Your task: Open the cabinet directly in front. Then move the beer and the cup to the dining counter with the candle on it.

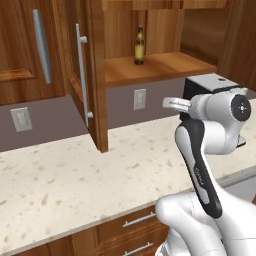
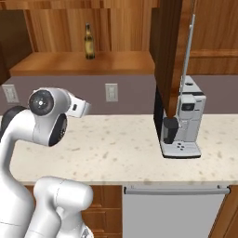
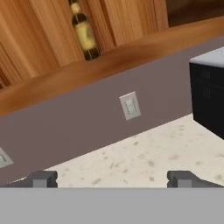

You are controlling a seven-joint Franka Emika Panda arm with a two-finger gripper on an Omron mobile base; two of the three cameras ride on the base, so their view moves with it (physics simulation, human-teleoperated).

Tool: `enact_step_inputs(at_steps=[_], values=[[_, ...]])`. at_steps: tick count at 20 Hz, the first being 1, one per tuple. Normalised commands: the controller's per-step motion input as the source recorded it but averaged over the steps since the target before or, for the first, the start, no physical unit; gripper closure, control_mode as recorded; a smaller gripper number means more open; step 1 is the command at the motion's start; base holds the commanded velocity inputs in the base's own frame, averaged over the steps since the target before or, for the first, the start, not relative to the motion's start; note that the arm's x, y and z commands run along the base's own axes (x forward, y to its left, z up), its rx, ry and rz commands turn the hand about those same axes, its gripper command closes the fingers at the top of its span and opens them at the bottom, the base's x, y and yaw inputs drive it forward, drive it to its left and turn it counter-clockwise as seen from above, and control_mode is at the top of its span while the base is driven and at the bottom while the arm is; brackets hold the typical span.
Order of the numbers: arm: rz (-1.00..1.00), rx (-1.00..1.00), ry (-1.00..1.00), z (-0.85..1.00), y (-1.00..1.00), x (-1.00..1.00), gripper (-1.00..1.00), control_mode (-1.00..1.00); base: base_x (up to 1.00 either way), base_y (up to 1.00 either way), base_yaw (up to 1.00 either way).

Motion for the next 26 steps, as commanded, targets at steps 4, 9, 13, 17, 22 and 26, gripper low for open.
enact_step_inputs(at_steps=[4, 9, 13, 17, 22, 26], values=[[-0.02, 0.08, 0.39, 0.89, -0.21, 0.0, -1.0, -1.0, 0.0, 0.0, 0.0], [0.01, 0.01, 0.27, 0.96, -0.06, -0.2, -1.0, -1.0, 0.0, 0.0, 0.0], [0.3, 0.0, -0.14, 0.49, -0.1, -0.94, -1.0, -1.0, 0.0, 0.0, 0.0], [0.25, 0.0, -0.18, 0.09, 0.08, -0.49, -1.0, -1.0, 0.0, 0.0, 0.0], [0.13, -0.1, -0.17, -0.01, 0.38, 0.0, -1.0, -1.0, 0.0, 0.0, 0.0], [0.1, -0.08, -0.24, 0.09, 0.22, 0.0, -1.0, -1.0, 0.0, 0.0, 0.0]])
